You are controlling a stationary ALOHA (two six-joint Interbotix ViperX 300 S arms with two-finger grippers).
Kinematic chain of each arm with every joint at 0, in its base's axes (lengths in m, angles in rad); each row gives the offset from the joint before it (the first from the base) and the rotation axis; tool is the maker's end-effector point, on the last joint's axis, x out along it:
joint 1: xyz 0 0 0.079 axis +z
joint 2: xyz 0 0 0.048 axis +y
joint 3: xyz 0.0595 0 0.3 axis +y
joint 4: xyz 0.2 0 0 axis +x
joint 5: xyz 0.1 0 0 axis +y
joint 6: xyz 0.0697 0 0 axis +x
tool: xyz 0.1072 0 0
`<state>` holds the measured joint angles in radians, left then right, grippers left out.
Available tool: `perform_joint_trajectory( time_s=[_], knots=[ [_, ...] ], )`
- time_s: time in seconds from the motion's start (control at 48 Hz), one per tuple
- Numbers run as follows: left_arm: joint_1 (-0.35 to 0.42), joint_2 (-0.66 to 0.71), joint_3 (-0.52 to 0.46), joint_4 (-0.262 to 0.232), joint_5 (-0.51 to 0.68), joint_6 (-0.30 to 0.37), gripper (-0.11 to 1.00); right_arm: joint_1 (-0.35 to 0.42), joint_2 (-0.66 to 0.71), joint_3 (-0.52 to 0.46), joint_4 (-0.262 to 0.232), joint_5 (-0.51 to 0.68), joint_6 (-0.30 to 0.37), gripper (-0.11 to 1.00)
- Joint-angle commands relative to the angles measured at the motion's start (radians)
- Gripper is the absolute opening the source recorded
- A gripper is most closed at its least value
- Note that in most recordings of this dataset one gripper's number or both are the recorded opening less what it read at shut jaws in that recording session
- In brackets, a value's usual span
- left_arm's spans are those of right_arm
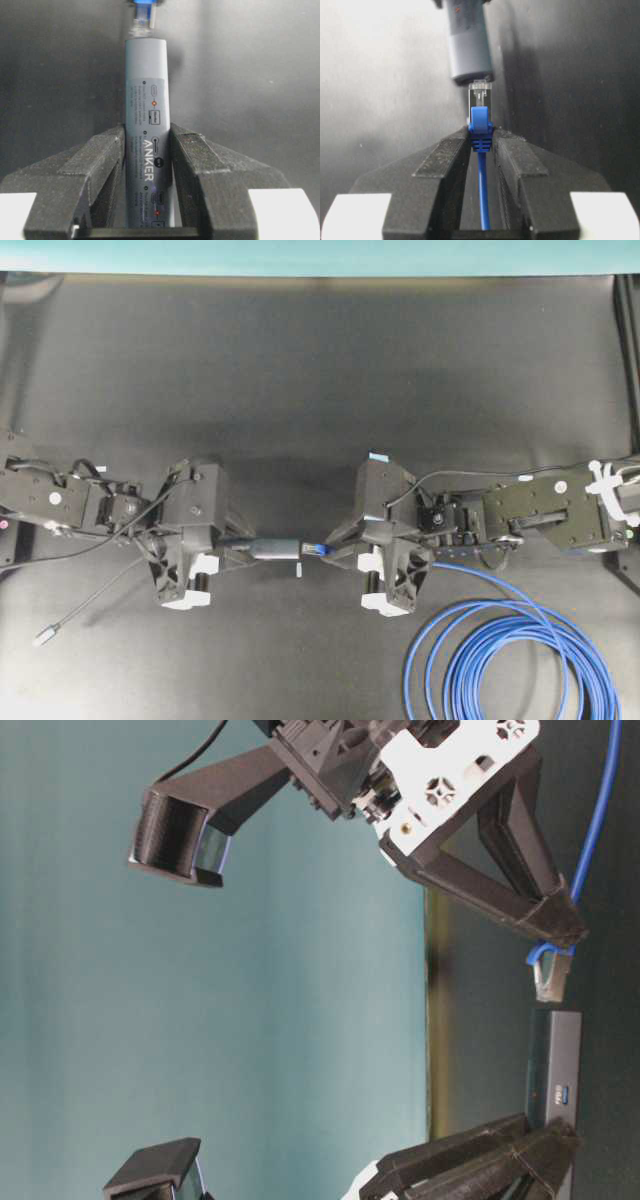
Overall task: Insert the LAN cable into the hub.
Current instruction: 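Lift hub and plug, push the plug into the hub's end port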
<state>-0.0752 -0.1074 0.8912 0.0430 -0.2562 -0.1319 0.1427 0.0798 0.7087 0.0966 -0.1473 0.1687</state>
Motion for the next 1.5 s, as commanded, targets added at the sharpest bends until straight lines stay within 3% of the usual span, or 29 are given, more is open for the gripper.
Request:
perform_joint_trajectory(
  time_s=[0.0,0.729,1.021,1.48],
  knots=[
    [-0.002,-0.012,-0.017,0.002,-0.003,0.002,0.28,0.008,-0.006,-0.015,0.0,-0.002,-0.002,0.14],
    [0.002,-0.009,-0.023,0.003,0.008,0.029,0.28,0.0,0.029,-0.051,-0.002,0.003,-0.006,0.14],
    [0.003,0.009,-0.064,0.003,0.072,0.046,0.28,-0.006,0.034,-0.058,-0.005,0.049,-0.008,0.14],
    [0.003,0.029,-0.17,0.003,0.282,0.144,0.28,-0.009,0.044,-0.086,-0.023,0.101,-0.023,0.14]
  ],
)
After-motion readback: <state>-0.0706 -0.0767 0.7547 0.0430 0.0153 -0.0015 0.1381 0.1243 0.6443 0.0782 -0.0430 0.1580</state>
